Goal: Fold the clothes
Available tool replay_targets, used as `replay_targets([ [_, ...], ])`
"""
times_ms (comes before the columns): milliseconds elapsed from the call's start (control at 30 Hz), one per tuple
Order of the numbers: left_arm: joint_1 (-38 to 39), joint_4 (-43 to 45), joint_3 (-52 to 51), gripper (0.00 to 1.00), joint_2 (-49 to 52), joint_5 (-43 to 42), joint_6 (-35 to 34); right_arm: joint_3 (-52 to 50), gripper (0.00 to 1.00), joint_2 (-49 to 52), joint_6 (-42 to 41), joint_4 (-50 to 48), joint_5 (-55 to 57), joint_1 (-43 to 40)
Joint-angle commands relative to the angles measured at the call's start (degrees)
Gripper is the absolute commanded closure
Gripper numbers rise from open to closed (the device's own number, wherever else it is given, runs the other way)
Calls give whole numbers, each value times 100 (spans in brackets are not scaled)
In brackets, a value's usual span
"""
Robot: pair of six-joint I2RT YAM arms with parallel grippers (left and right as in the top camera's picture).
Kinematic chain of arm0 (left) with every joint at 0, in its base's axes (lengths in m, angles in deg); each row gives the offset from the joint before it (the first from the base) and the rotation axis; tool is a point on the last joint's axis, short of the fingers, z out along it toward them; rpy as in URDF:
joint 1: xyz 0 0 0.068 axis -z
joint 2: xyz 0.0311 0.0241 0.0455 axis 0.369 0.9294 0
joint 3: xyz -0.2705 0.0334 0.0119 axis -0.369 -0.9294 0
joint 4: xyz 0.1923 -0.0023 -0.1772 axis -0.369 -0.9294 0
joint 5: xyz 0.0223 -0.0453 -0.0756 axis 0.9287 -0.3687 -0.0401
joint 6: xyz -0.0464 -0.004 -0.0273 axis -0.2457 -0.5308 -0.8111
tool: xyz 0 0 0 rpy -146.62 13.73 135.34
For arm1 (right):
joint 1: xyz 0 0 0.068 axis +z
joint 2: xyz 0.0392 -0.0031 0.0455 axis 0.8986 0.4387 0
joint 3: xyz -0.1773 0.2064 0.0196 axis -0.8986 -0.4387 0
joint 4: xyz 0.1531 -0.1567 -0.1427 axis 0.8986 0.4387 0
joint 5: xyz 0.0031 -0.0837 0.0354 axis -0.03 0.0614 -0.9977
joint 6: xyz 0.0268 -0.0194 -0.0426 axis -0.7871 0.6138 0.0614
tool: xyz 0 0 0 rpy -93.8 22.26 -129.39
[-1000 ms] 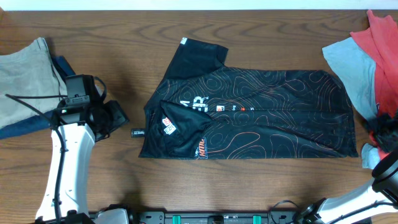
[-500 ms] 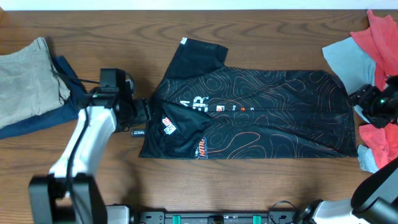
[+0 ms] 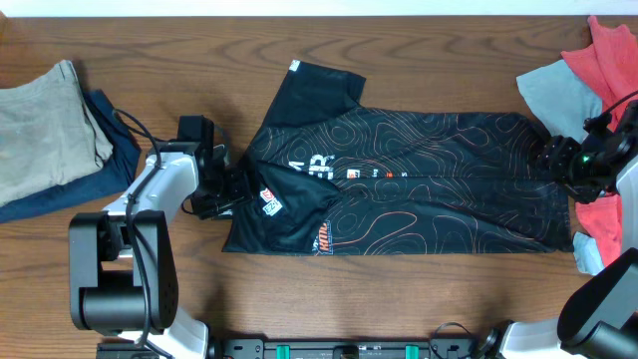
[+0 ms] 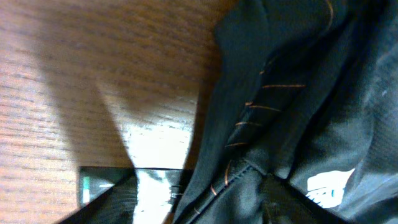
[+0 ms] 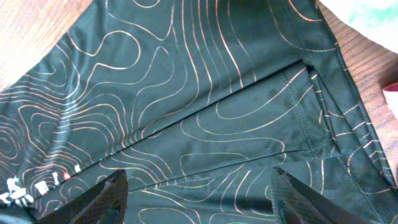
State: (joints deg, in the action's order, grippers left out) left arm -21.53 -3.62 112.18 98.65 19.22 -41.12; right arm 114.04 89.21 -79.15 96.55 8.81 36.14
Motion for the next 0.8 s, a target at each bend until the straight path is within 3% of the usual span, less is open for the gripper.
replay_targets([
  [0, 46, -59, -144, 54, 249, -105, 120, 39, 29, -35, 107, 11, 68, 48],
  [100, 46, -184, -173, 78, 249, -101, 118, 39, 30, -35, 109, 26, 68, 48],
  [233, 44, -264, -173, 94, 249, 61, 114, 39, 29, -35, 109, 46, 68, 48],
  [467, -264, -507, -173, 94, 125, 1290, -627, 39, 29, -35, 131, 118, 160, 48],
  [767, -1368, -1163, -173, 94, -170, 1261, -979, 39, 29, -35, 184, 109, 177, 109],
])
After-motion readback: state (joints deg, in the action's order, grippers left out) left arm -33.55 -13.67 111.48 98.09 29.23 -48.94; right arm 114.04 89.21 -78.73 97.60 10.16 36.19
